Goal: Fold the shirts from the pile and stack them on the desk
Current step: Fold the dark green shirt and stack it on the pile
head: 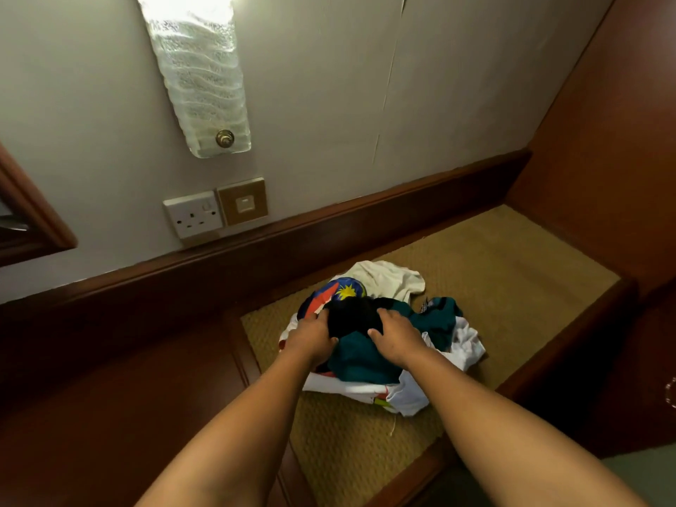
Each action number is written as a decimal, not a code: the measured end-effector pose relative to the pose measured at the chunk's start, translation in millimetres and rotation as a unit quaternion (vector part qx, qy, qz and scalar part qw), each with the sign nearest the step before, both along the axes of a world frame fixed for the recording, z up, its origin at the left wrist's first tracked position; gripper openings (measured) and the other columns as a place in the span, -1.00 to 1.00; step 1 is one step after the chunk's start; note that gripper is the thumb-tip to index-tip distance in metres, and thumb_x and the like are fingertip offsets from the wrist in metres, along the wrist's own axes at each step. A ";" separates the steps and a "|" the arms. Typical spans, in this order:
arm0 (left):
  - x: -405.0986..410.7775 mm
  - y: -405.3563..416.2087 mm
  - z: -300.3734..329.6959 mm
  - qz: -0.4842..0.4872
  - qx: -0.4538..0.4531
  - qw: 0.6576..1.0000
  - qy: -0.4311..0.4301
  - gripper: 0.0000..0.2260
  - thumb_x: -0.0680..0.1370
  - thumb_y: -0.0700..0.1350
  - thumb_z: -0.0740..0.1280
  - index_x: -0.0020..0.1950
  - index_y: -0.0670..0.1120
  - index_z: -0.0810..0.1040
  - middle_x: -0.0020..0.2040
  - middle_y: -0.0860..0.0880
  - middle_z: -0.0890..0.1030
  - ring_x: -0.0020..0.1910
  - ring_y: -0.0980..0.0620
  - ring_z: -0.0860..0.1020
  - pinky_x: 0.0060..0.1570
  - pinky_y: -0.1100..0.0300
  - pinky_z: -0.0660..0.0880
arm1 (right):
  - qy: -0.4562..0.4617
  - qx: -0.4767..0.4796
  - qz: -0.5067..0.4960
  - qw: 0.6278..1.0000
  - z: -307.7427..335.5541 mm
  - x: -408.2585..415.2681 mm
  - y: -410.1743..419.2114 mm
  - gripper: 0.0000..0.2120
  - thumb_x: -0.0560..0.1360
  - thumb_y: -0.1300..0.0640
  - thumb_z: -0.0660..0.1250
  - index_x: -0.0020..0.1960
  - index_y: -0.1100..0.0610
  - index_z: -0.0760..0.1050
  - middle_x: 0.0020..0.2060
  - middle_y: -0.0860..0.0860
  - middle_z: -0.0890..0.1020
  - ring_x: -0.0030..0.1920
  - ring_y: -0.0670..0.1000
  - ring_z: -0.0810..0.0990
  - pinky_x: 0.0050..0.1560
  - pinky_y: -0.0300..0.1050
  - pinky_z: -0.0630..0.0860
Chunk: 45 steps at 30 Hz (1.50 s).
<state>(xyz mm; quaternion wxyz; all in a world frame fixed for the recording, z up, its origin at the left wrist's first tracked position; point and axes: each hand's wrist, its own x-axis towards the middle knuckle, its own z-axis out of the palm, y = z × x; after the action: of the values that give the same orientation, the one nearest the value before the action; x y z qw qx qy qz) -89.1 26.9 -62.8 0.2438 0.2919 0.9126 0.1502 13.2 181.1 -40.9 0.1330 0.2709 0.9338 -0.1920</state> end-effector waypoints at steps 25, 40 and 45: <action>10.2 106.9 175.9 0.308 0.504 0.807 -0.005 -0.75 0.49 -0.35 0.17 -0.11 0.00 0.48 -0.10 -0.15 0.60 -0.10 -0.21 0.60 -0.05 -0.06 0.58 | 0.429 -0.080 -0.006 0.900 176.2 -18.0 151.7 -0.82 0.63 0.23 0.10 0.05 0.21 0.48 -0.22 0.10 0.52 -0.22 0.10 0.47 -0.29 -0.11 0.26; 108.7 50.3 220.0 0.298 0.500 0.809 -0.083 -0.66 0.53 -0.31 0.17 0.29 -0.12 0.38 -0.21 -0.12 0.56 -0.42 0.02 0.48 -0.52 0.29 0.39 | 0.390 -0.347 0.032 0.852 258.2 61.4 71.9 -0.77 0.58 0.33 0.20 -0.19 0.13 0.51 -0.27 0.07 0.56 -0.28 -0.01 0.52 -0.27 -0.14 0.45; 167.4 5.3 209.1 0.217 0.518 0.823 -0.088 -0.58 0.58 -0.11 0.29 0.40 0.00 0.24 -0.04 -0.06 0.56 -0.27 0.08 0.50 -0.39 0.30 0.43 | 0.453 -0.426 -0.015 0.783 301.3 106.4 7.2 -0.82 0.59 0.32 0.16 -0.08 0.13 0.48 -0.23 0.09 0.57 -0.24 0.05 0.57 -0.33 -0.08 0.53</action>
<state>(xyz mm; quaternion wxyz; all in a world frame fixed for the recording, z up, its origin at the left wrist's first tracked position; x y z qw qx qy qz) 78.3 32.2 146.3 0.0971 0.1555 0.7147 0.6750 119.5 188.3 260.3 -0.2063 0.0828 0.7052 -0.6732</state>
